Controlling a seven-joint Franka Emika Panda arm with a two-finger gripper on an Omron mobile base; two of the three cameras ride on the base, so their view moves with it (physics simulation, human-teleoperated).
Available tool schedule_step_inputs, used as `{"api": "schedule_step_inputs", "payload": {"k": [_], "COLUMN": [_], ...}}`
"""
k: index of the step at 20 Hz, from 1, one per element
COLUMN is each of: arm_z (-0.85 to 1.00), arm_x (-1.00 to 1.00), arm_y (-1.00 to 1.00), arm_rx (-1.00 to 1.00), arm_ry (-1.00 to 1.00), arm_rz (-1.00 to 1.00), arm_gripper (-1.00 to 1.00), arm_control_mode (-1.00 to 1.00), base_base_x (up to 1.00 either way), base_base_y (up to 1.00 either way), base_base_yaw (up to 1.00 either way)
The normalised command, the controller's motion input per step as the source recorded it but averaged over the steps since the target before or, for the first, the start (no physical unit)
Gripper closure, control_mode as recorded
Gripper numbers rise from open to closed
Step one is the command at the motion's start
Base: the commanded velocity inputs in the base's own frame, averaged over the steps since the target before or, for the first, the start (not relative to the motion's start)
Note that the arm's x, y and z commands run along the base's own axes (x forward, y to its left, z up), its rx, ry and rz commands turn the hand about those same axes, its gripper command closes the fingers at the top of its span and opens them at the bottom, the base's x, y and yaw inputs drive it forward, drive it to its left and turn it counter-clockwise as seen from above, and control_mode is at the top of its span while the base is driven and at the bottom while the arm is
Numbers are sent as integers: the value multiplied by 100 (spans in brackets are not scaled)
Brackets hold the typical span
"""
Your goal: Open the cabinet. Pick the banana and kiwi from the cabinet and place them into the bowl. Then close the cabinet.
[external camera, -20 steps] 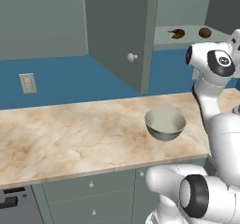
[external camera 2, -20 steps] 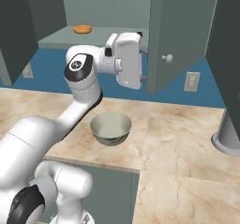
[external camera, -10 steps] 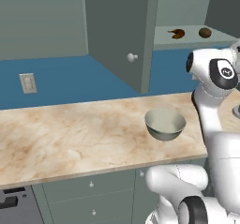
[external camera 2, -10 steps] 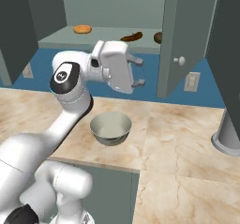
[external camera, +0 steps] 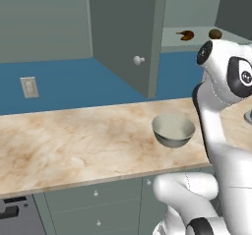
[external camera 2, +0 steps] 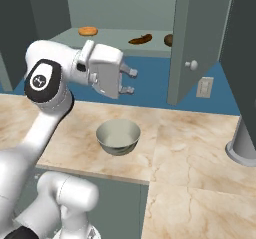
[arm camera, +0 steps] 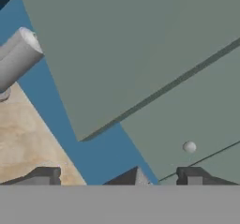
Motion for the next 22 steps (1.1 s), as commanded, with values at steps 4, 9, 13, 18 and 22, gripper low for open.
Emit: {"api": "schedule_step_inputs", "payload": {"k": [4, 9, 13, 18, 22], "arm_z": [13, 14, 26, 21, 0], "arm_x": [-22, -6, -1, 0, 0], "arm_y": [0, 1, 6, 25, 33], "arm_rx": [39, 37, 38, 31, 24], "arm_ry": [-36, -42, -38, -37, -28], "arm_rz": [0, 0, 0, 0, 0], "arm_gripper": [-100, -100, -100, -100, -100], "arm_control_mode": [-100, -100, -100, -100, -100], "base_base_x": [0, 0, 0, 0, 0], "base_base_y": [0, 0, 0, 0, 0], "base_base_yaw": [0, 0, 0, 0, 0]}}
